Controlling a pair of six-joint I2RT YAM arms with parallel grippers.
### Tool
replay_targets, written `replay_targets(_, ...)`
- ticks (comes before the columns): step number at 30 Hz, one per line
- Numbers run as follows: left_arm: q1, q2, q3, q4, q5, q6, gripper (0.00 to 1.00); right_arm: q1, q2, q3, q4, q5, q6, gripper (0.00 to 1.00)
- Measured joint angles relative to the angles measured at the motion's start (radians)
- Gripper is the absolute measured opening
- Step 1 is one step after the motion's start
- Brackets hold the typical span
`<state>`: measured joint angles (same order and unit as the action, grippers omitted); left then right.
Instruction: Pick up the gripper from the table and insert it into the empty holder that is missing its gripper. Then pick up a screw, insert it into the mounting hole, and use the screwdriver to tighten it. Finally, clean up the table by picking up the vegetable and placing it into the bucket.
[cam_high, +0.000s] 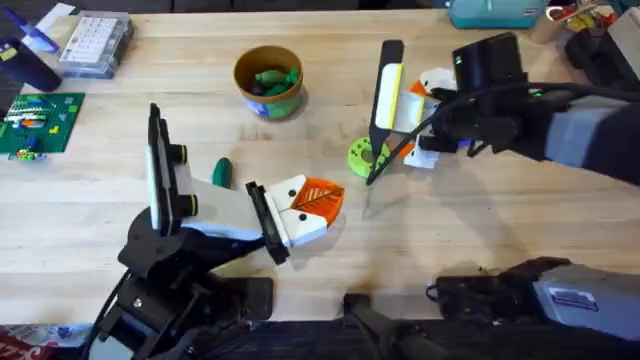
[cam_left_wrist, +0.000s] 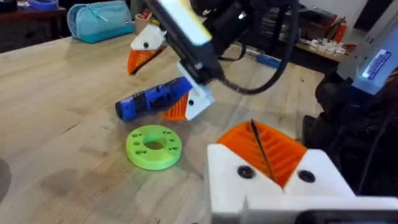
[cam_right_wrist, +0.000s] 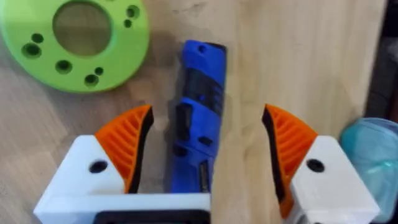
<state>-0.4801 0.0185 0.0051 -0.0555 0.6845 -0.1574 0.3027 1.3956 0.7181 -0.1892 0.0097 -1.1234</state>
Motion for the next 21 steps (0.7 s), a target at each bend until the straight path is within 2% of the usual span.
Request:
replay_targets(5, 0.0, 0.0, 0.0, 0.0, 0.0, 0.0, 0.015, 0.0, -0.179, -0.002, -0.026, -0.024, 0.063, 0.993)
replay_targets(9, 0.0, 0.0, 0.0, 0.0, 0.0, 0.0, 0.015, 0.0, -0.322, -0.002, -0.071, -0.12, 0.169, 0.993)
replay_targets(17, 0.0, 0.0, 0.0, 0.0, 0.0, 0.0, 0.015, 0.0, -0.494, -0.003, -0.142, -0.361, 0.574, 0.994)
replay_targets(21, 0.0, 0.0, 0.0, 0.0, 0.0, 0.0, 0.015, 0.0, -0.567, -0.003, -0.155, -0.44, 0.726, 0.994)
